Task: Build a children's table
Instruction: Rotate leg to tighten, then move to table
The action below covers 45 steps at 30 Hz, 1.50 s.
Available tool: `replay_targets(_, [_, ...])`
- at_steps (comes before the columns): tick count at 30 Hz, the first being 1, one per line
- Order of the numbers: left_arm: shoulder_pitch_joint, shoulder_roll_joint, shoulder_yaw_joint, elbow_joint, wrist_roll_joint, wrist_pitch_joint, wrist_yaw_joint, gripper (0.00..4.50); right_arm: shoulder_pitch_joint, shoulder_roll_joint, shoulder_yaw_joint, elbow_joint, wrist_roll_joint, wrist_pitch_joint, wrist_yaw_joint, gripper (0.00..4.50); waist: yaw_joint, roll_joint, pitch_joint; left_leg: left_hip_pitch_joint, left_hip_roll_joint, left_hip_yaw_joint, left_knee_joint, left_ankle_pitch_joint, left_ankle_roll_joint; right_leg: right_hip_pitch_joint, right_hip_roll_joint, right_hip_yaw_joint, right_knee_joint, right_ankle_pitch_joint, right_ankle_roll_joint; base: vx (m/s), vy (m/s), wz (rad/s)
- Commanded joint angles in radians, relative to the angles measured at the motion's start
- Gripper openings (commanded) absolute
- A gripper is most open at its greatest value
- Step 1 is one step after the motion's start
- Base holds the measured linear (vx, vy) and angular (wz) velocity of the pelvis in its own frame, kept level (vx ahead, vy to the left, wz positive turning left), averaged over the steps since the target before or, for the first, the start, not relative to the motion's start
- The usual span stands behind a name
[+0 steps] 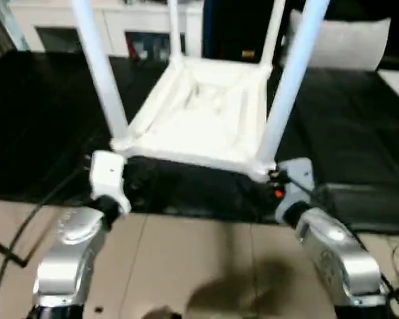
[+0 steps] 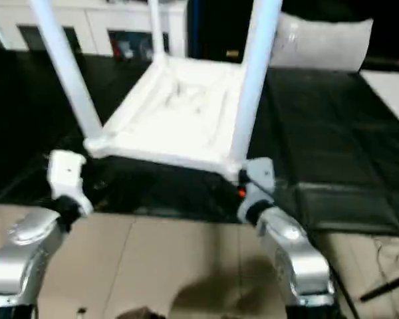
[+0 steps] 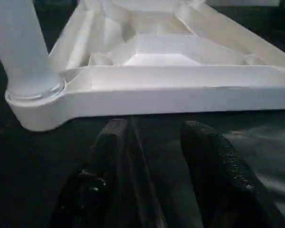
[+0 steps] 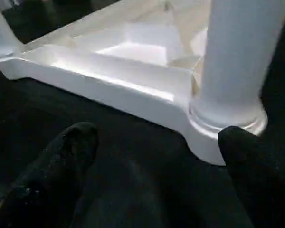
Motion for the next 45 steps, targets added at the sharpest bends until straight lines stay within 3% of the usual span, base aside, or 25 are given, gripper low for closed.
replay_targets(1, [-0.005, 0.011, 0.004, 0.001, 0.010, -0.012, 0.012, 2.23, -0.012, -0.001, 0.013, -0.017, -0.016, -0.008, 0.006, 4.50, -0.049, 0.027, -0.011, 0.040, 0.183, -0.167, -0.194, -0.841, -0.276, 0.014, -0.080, 0.039, -0.094, -0.428, -0.069, -0.136, 0.125, -0.10])
replay_targets(2, [-0.006, 0.010, 0.004, 0.003, 0.007, -0.012, 0.012, 2.23, -0.009, 0.001, 0.017, -0.024, -0.015, -0.010, 0.008, 4.50, -0.043, 0.043, -0.021, 0.017, 0.168, -0.159, -0.249, -0.988, -0.335, 0.042, -0.042, 0.010, -0.013, -0.287, -0.059, -0.123, 0.133, -0.18])
replay_targets(3, [-0.007, 0.011, 0.002, 0.004, 0.005, -0.014, 0.008, 2.23, -0.008, 0.002, 0.021, -0.029, -0.015, -0.012, 0.006, 4.50, -0.019, 0.041, -0.032, 0.007, 0.133, -0.101, -0.302, -1.012, -0.385, 0.050, -0.006, -0.036, 0.052, -0.031, -0.080, -0.095, 0.101, 0.04])
replay_targets(5, [-0.007, 0.008, -0.001, 0.003, 0.002, -0.010, 0.006, 2.23, -0.008, 0.003, 0.024, -0.031, -0.016, -0.008, 0.001, 4.50, -0.023, 0.008, -0.060, 0.029, 0.105, -0.062, -0.288, -0.785, -0.450, 0.048, -0.059, -0.007, 0.002, -0.096, -0.115, -0.080, 0.073, 0.11])
replay_targets(6, [-0.007, 0.006, -0.002, 0.002, 0.001, -0.006, 0.007, 2.23, -0.009, 0.004, 0.023, -0.031, -0.017, -0.003, -0.003, 4.50, -0.030, -0.043, -0.065, 0.111, 0.085, -0.108, -0.036, -0.431, -0.326, -0.038, -0.222, 0.090, -0.142, -0.378, -0.135, 0.000, 0.000, 0.00])
replay_targets(7, [-0.007, 0.005, -0.003, 0.001, 0.000, -0.002, 0.008, 2.23, -0.009, 0.004, 0.022, -0.032, -0.017, 0.003, -0.007, 4.50, -0.038, -0.050, -0.063, 0.088, 0.079, -0.130, 0.040, -0.167, -0.212, -0.008, -0.284, 0.105, -0.201, -0.431, -0.157, 0.000, 0.000, 0.00])
replay_targets(8, [-0.008, 0.002, -0.008, -0.001, 0.003, 0.008, 0.015, 2.23, -0.011, 0.003, 0.021, -0.032, -0.019, 0.012, -0.014, 4.50, -0.030, -0.023, -0.024, 0.029, 0.107, -0.157, 0.069, 0.047, -0.151, 0.036, -0.300, 0.077, -0.217, -0.528, -0.175, -0.042, 0.030, -0.23])
replay_targets(9, [-0.008, 0.001, -0.010, -0.001, 0.004, 0.011, 0.017, 2.23, -0.012, 0.003, 0.020, -0.031, -0.017, 0.017, -0.015, 4.50, -0.055, 0.012, -0.016, 0.026, 0.133, -0.191, 0.007, -0.112, -0.220, 0.064, -0.214, -0.013, -0.170, -0.539, -0.151, -0.030, 0.112, -0.28])
replay_targets(10, [-0.010, -0.002, -0.010, -0.001, -0.001, 0.004, 0.013, 2.23, -0.012, 0.005, 0.018, -0.031, -0.014, 0.024, -0.019, 4.50, -0.071, 0.040, 0.001, 0.053, 0.157, -0.213, -0.111, -0.532, -0.296, 0.034, -0.101, -0.039, -0.104, -0.494, -0.080, -0.030, 0.112, -0.28])
replay_targets(11, [-0.012, -0.001, -0.012, 0.000, -0.004, 0.004, 0.012, 2.23, -0.012, 0.009, 0.013, -0.032, -0.014, 0.031, -0.026, 4.50, -0.090, 0.040, -0.020, 0.010, 0.161, -0.251, -0.235, -0.953, -0.339, 0.083, -0.038, -0.012, 0.028, -0.164, -0.034, -0.047, 0.116, -0.19])
replay_targets(13, [-0.016, 0.000, -0.014, 0.004, 0.000, 0.000, 0.016, 2.23, -0.013, 0.013, 0.009, -0.029, -0.016, 0.029, -0.029, 4.50, -0.084, 0.025, -0.037, 0.054, 0.134, -0.208, -0.207, -0.822, -0.290, 0.047, -0.064, 0.015, -0.023, -0.005, -0.060, -0.062, 0.059, 0.01])
replay_targets(15, [-0.027, -0.002, -0.009, 0.017, 0.003, -0.025, 0.016, 2.23, -0.016, 0.003, 0.015, -0.024, -0.010, -0.007, 0.000, 4.50, -0.080, 0.001, -0.039, 0.000, 0.113, -0.173, -0.159, -0.424, -0.219, 0.081, -0.169, 0.060, -0.124, -0.174, -0.105, -0.033, -0.018, -0.11])
replay_targets(18, [-0.028, -0.009, 0.003, 0.014, -0.009, -0.022, 0.019, 2.23, -0.012, -0.002, 0.020, -0.031, -0.010, -0.011, 0.006, 4.50, -0.062, -0.020, -0.041, 0.015, 0.127, -0.139, -0.128, -0.244, -0.103, 0.062, -0.190, 0.078, -0.171, -0.429, -0.151, -0.052, -0.058, -0.13])
replay_targets(26, [-0.015, -0.005, 0.000, -0.004, -0.016, -0.009, 0.023, 2.23, -0.006, -0.009, 0.041, -0.021, -0.016, -0.026, 0.031, 4.50, -0.057, -0.012, -0.034, 0.039, 0.141, -0.082, -0.143, -0.508, -0.086, 0.080, -0.136, 0.041, -0.206, -0.743, -0.066, -0.008, -0.035, -0.02])
replay_targets(30, [0.004, -0.010, 0.002, -0.012, -0.016, -0.009, 0.026, 2.23, 0.002, -0.011, 0.046, -0.002, -0.016, -0.047, 0.045, 4.50, -0.073, -0.002, -0.042, 0.075, 0.163, -0.101, -0.194, -0.512, -0.061, 0.091, -0.087, 0.018, -0.173, -0.433, -0.103, 0.081, 0.017, -0.03])
replay_targets(35, [0.011, -0.006, 0.009, -0.017, -0.023, -0.008, 0.030, 2.23, 0.002, -0.028, 0.067, -0.004, -0.014, -0.029, 0.077, 4.50, -0.090, -0.002, -0.063, 0.098, 0.148, -0.096, -0.187, -0.278, 0.088, 0.117, -0.078, 0.019, -0.139, -0.059, -0.164, 0.126, 0.023, -0.04])
replay_targets(36, [0.013, -0.005, 0.010, -0.017, -0.023, -0.009, 0.031, 2.23, 0.004, -0.030, 0.070, -0.008, -0.018, -0.029, 0.076, 4.50, -0.044, -0.013, -0.073, -0.027, 0.058, -0.064, -0.107, -0.087, 0.214, 0.231, -0.164, 0.015, -0.200, 0.028, -0.075, 0.111, 0.010, 0.17])
replay_targets(37, [0.014, -0.004, 0.012, -0.018, -0.026, -0.009, 0.031, 2.23, 0.006, -0.028, 0.071, -0.009, -0.016, -0.044, 0.077, 4.50, -0.046, -0.040, -0.078, -0.087, 0.081, -0.070, -0.023, -0.024, 0.251, 0.274, -0.248, 0.025, -0.224, 0.053, 0.011, 0.111, 0.010, 0.17])
replay_targets(38, [0.015, -0.004, 0.012, -0.019, -0.026, -0.009, 0.031, 2.23, 0.007, -0.027, 0.071, -0.009, -0.016, -0.048, 0.078, 4.50, -0.032, -0.015, -0.080, -0.077, 0.100, -0.079, -0.033, 0.013, 0.228, 0.277, -0.252, 0.005, -0.227, 0.073, 0.038, 0.118, 0.026, 0.45])
replay_targets(39, [0.018, -0.003, 0.010, -0.022, -0.027, -0.009, 0.028, 2.23, 0.011, -0.018, 0.063, -0.012, -0.012, -0.055, 0.069, 4.50, -0.073, 0.026, -0.093, 0.059, 0.151, -0.115, -0.122, 0.090, 0.207, 0.179, -0.077, -0.048, -0.123, 0.085, 0.060, 0.212, 0.030, 0.36])
replay_targets(40, [0.021, -0.001, 0.007, -0.025, -0.028, -0.009, 0.024, 2.23, 0.012, -0.019, 0.063, -0.016, -0.016, -0.052, 0.065, 4.50, -0.117, 0.036, -0.086, 0.242, 0.211, -0.234, -0.127, 0.240, 0.414, -0.019, 0.008, -0.042, 0.021, -0.162, 0.062, 0.212, 0.030, 0.36])
replay_targets(41, [0.023, 0.000, 0.005, -0.027, -0.028, -0.009, 0.021, 2.23, 0.012, -0.021, 0.066, -0.018, -0.020, -0.051, 0.066, 4.50, -0.117, 0.036, -0.086, 0.242, 0.211, -0.234, -0.127, 0.240, 0.414, -0.019, 0.008, -0.042, 0.021, -0.162, 0.062, 0.250, 0.015, 0.12])
replay_targets(42, [0.026, 0.001, 0.002, -0.029, -0.029, -0.008, 0.018, 2.23, 0.012, -0.023, 0.068, -0.020, -0.022, -0.050, 0.067, 4.50, -0.088, 0.019, -0.083, 0.211, 0.202, -0.198, -0.106, 0.456, 0.372, -0.080, -0.008, -0.001, 0.087, -0.143, 0.093, 0.203, 0.021, 0.04])
replay_targets(43, [0.027, 0.003, 0.001, -0.030, -0.030, -0.007, 0.015, 2.23, 0.013, -0.022, 0.068, -0.023, -0.022, -0.049, 0.068, 4.50, -0.074, 0.018, -0.076, 0.182, 0.170, -0.147, -0.130, 0.507, 0.288, -0.084, 0.002, -0.003, 0.102, -0.057, 0.124, 0.203, 0.021, 0.04])
replay_targets(45, [0.027, 0.004, 0.000, -0.030, -0.031, -0.006, 0.012, 2.23, 0.015, -0.023, 0.072, -0.032, -0.022, -0.047, 0.069, 4.50, -0.074, -0.019, -0.066, 0.167, 0.148, -0.100, -0.160, 0.346, 0.261, -0.088, -0.016, 0.021, 0.042, 0.104, 0.062, 0.136, 0.004, 0.05])
